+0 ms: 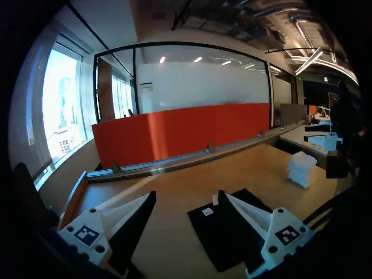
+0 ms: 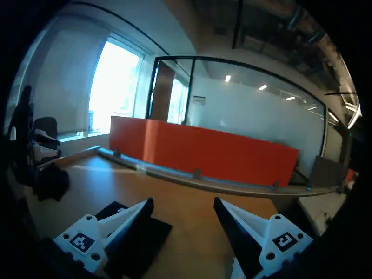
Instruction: Fold towel
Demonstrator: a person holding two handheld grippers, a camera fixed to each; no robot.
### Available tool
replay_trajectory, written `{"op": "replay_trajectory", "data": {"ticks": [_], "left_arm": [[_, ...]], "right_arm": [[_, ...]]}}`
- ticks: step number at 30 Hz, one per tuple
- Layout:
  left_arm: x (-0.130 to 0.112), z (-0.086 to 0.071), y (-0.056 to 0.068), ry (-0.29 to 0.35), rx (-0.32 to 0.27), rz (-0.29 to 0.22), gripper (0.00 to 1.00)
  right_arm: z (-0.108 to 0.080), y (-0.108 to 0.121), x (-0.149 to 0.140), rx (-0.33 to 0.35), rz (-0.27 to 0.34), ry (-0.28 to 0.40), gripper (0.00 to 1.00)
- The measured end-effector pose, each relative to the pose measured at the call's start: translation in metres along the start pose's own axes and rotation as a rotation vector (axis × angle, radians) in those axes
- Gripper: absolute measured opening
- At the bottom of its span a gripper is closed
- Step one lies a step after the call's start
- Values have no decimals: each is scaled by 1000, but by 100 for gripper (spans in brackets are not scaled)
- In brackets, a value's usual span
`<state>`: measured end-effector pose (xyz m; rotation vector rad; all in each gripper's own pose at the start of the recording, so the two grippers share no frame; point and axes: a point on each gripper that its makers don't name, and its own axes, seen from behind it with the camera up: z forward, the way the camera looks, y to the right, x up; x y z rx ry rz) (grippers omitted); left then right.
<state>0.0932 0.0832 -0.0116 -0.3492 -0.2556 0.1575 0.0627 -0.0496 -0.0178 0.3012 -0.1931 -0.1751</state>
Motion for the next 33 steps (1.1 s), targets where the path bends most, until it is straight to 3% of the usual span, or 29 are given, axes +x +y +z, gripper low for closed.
{"op": "replay_trajectory", "data": {"ticks": [9,17,33], "left_arm": [[-21,10,12,-59,-67,52,98],[-54,19,28,-113,-104,91,98],[-157,28,60,-271,-179,115,98]], "right_arm": [[9,-33,-17,145,-55,-79,100],[15,-59,-60,218,-85,-176,100],[28,-96,-154,315,-118,-320,100]]}}
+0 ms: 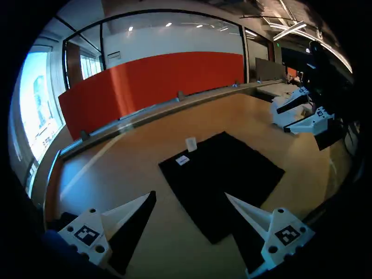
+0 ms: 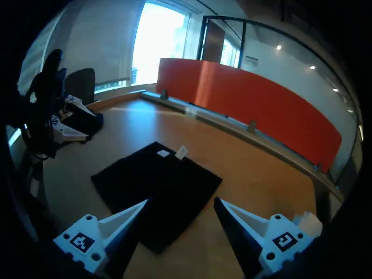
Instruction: Fold towel
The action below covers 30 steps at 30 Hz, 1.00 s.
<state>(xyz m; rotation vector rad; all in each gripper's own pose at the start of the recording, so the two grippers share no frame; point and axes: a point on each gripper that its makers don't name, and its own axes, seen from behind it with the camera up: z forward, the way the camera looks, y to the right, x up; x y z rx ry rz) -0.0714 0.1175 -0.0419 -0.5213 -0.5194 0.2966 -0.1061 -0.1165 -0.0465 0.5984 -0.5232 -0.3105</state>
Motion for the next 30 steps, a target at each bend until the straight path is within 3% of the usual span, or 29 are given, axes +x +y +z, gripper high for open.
{"op": "replay_trajectory", "data": {"ticks": [12,21,30], "left_arm": [[-71,30,24,-138,-76,5,98],[-105,43,37,-216,-114,12,98],[-128,46,53,-284,-155,8,98]], "right_arm": [[24,-23,-54,55,-3,-96,100],[34,-38,-94,80,4,-162,100],[37,-47,-123,114,14,-218,99]]}}
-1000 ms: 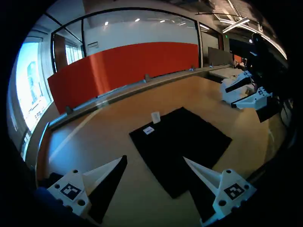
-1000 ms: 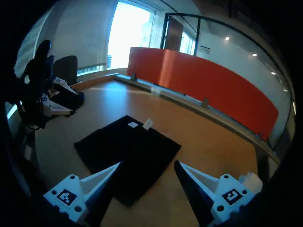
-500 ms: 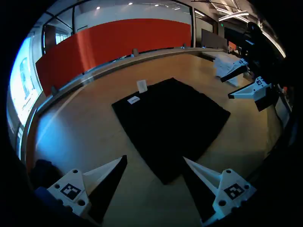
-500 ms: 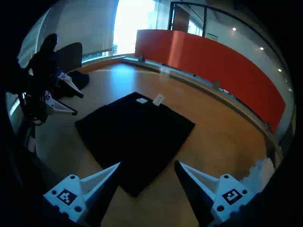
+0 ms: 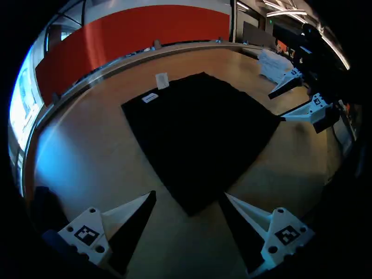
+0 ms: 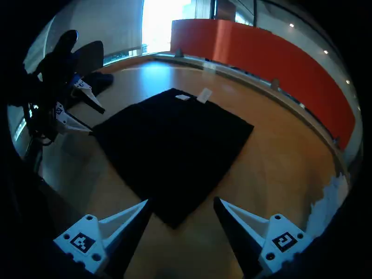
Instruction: Fold towel
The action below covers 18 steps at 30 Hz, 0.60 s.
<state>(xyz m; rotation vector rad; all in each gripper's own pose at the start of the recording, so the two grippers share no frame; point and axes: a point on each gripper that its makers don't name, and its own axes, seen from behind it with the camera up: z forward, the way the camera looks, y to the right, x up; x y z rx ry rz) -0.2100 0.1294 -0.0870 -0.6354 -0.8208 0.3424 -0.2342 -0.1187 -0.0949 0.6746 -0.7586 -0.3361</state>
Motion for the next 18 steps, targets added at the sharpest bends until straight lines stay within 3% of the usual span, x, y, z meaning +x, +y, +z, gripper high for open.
{"op": "replay_trajectory", "data": {"ticks": [11,18], "left_arm": [[-7,8,6,-17,-12,-12,98],[-7,8,6,-14,-17,-8,98]], "right_arm": [[4,-1,-20,24,18,-40,98],[4,-5,-24,43,28,-45,90]]}}
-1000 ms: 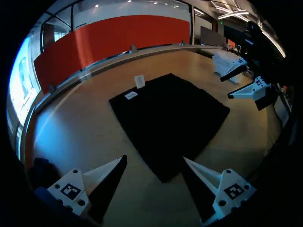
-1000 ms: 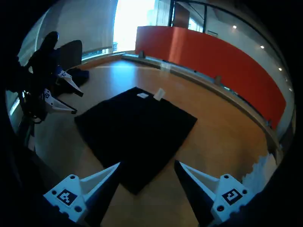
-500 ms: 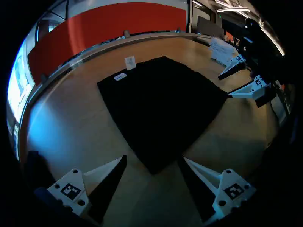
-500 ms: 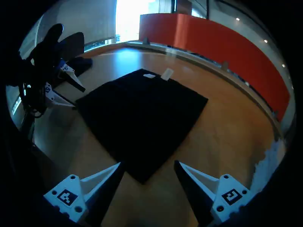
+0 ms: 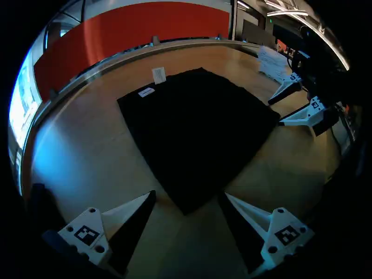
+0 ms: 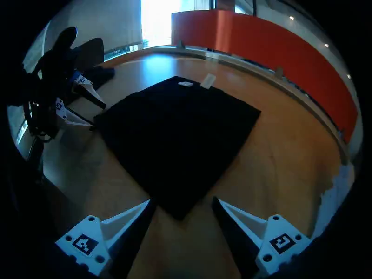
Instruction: Fold towel
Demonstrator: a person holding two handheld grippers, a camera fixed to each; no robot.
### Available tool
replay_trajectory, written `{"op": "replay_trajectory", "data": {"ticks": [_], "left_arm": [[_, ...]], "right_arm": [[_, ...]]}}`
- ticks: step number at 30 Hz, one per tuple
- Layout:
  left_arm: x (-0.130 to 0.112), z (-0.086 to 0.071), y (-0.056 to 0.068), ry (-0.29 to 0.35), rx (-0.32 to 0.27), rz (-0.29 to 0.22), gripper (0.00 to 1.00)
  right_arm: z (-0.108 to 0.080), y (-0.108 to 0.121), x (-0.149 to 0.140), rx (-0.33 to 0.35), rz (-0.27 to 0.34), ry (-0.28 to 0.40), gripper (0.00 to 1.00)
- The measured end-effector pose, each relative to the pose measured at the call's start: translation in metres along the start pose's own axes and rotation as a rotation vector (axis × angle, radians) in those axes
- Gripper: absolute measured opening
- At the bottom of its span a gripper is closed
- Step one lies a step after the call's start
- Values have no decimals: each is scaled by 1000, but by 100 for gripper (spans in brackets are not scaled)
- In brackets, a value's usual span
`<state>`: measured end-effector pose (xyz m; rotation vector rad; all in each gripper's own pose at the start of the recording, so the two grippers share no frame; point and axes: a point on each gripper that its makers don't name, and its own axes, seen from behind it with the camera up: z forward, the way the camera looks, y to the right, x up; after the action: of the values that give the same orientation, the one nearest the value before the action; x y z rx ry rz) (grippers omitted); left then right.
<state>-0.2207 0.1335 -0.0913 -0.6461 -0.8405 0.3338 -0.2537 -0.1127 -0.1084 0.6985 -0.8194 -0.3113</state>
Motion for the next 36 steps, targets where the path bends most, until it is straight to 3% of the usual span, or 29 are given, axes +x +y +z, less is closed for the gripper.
{"op": "replay_trajectory", "data": {"ticks": [4,8,12,20,25,30,36], "left_arm": [[0,0,0,-5,1,2,98],[0,0,0,-10,2,-1,94],[0,1,3,-14,0,5,81],[0,1,10,-17,0,5,65],[0,0,13,-20,-1,6,53],[1,0,14,-24,-1,3,44],[2,0,11,-26,21,-11,19]], "right_arm": [[0,0,0,6,2,0,82],[1,1,0,6,5,-1,66],[2,2,0,7,6,-3,54],[3,-1,0,14,4,-5,43],[3,-3,0,16,6,-6,26],[3,-6,-1,14,6,-6,21],[1,-10,-1,19,18,-7,18]]}}
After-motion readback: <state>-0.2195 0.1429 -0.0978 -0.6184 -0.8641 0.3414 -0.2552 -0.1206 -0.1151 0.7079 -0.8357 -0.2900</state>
